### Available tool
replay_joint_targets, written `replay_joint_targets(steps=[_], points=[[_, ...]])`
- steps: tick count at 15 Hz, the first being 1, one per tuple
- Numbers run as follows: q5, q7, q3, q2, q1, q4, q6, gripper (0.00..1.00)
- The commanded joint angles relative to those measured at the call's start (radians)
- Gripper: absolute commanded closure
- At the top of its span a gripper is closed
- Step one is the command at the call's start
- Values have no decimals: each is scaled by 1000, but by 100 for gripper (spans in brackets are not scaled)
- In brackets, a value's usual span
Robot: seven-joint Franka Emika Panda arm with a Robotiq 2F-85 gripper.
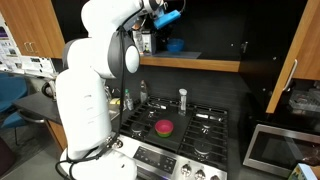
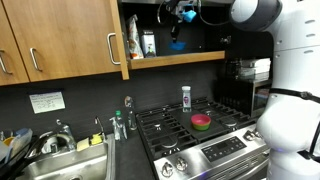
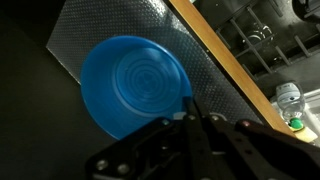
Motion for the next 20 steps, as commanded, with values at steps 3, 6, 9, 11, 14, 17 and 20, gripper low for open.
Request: replay_joint_targets(steps=[3,6,9,11,14,17,20], points=[[-2,16,2,56,4,65,-18,99],[-5,17,1,67,4,77,-23,71],[-5,9,1,53,2,47,-2,66],[-5,9,1,53,2,45,-2,53],[-5,8,1,54,2,45,-2,45],[-5,8,1,54,2,45,-2,45],[-5,8,1,54,2,45,-2,45]])
